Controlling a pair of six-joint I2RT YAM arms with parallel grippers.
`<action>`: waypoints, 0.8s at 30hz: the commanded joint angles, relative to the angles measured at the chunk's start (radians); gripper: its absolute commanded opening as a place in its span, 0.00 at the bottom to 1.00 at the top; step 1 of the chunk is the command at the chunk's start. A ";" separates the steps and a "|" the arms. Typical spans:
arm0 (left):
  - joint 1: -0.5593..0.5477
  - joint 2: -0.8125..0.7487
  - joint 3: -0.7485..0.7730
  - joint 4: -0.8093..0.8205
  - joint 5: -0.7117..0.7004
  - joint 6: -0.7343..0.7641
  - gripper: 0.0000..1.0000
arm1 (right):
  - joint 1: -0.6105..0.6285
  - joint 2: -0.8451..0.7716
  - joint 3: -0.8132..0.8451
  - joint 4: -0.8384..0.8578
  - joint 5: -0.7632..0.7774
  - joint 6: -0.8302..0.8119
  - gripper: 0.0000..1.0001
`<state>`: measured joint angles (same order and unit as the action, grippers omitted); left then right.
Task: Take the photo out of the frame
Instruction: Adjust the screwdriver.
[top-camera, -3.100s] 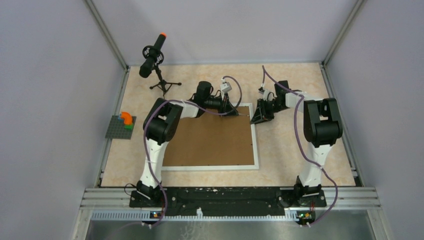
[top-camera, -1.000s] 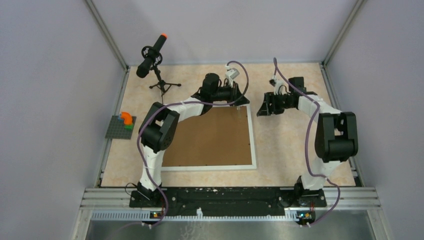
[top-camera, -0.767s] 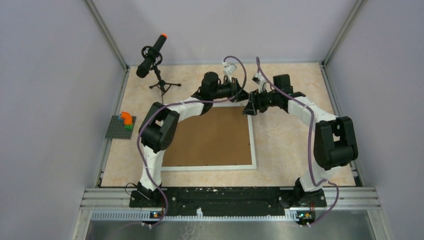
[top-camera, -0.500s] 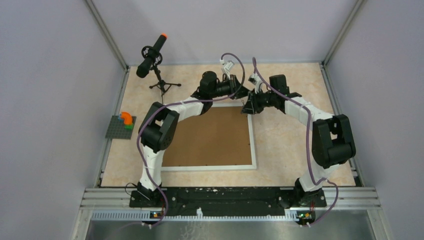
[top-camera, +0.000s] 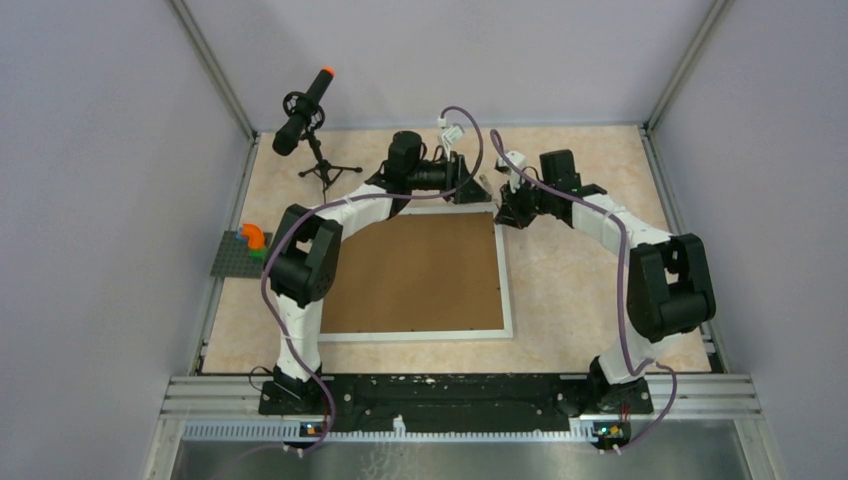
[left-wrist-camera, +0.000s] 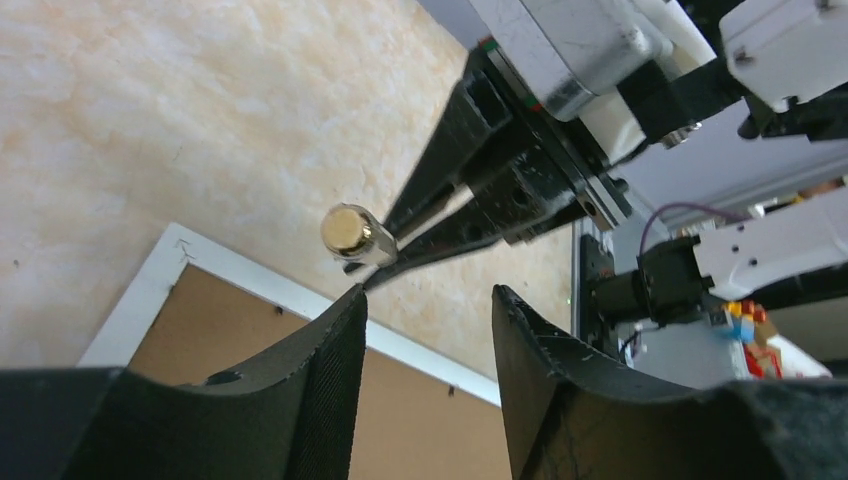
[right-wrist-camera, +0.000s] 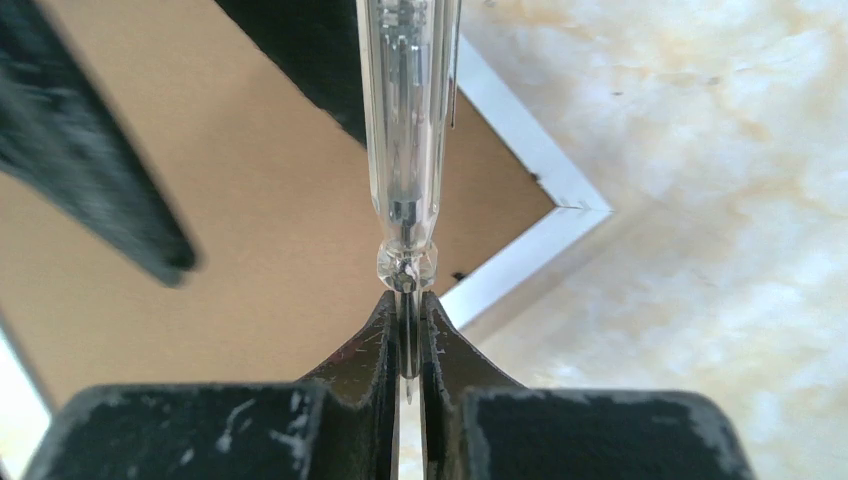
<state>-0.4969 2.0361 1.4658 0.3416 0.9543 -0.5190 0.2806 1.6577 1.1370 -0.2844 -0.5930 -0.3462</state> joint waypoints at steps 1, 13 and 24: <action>-0.001 -0.085 0.069 -0.287 0.105 0.218 0.55 | 0.012 -0.071 0.002 -0.005 0.093 -0.214 0.00; 0.005 -0.019 0.130 -0.306 0.083 0.085 0.55 | 0.097 -0.170 -0.089 0.055 0.141 -0.371 0.00; 0.002 0.034 0.149 -0.282 0.102 0.027 0.49 | 0.157 -0.165 -0.090 0.123 0.226 -0.369 0.00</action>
<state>-0.4946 2.0563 1.5822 0.0303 1.0336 -0.4706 0.4129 1.5234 1.0409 -0.2298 -0.3988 -0.6971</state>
